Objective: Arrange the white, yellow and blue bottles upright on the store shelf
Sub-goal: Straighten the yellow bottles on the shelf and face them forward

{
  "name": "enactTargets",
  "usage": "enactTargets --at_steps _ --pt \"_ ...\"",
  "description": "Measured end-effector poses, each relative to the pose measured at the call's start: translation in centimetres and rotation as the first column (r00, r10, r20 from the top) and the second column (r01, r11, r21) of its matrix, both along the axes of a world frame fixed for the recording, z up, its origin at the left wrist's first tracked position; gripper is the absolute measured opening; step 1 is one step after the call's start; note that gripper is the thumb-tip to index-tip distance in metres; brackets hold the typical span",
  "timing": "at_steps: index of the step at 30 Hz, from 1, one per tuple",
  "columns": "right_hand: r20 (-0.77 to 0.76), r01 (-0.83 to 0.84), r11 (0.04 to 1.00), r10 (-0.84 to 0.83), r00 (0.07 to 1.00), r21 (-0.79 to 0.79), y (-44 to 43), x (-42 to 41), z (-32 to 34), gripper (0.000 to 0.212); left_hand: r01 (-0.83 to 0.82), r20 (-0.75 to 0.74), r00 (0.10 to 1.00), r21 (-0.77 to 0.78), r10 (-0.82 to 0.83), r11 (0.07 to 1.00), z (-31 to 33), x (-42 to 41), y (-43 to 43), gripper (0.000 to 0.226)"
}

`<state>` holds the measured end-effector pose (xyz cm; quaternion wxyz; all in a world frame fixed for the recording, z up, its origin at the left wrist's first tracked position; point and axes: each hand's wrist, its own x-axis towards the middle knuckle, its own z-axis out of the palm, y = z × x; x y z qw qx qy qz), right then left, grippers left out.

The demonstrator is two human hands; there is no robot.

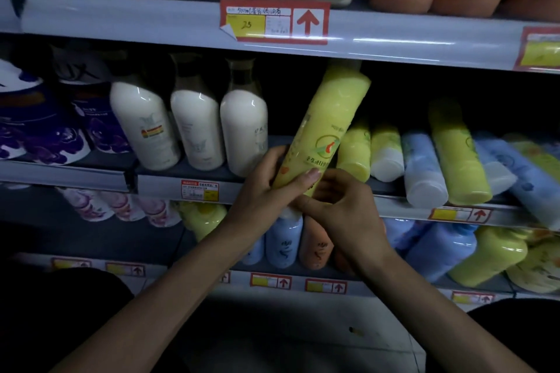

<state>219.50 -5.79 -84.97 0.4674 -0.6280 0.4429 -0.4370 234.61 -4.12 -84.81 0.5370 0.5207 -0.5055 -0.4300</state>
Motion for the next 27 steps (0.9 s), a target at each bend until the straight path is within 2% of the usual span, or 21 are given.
enactTargets --at_steps 5,9,14,20,23,27 --pt "0.016 0.010 0.999 -0.010 1.000 -0.046 -1.2 0.5 -0.2 0.033 -0.044 0.143 0.988 -0.115 0.060 0.992 0.6 0.4 -1.2 0.046" --pt "-0.039 0.044 0.977 -0.053 0.998 -0.206 -2.5 1.2 0.2 0.035 -0.081 0.203 0.972 -0.183 0.118 0.980 0.6 0.7 -1.2 0.042" --pt "-0.140 0.112 0.950 -0.158 0.977 -0.290 -4.4 1.9 0.4 0.036 -0.139 0.263 0.944 -0.227 0.199 0.964 -0.1 1.2 -1.1 0.045" --pt "-0.215 0.217 0.922 -0.294 0.931 -0.320 -7.1 3.4 0.3 0.034 -0.103 0.213 0.967 -0.167 0.138 0.981 -0.7 0.8 -1.7 0.055" --pt "-0.225 0.220 0.926 -0.296 0.929 -0.308 -8.4 4.3 0.4 0.030 -0.088 0.156 0.982 -0.142 0.110 0.986 -1.1 0.4 -2.3 0.067" --pt "-0.267 0.218 0.917 -0.314 0.911 -0.335 -9.6 5.3 -0.3 0.030 -0.093 0.072 0.992 -0.140 0.104 0.986 -0.9 -0.4 -3.4 0.069"
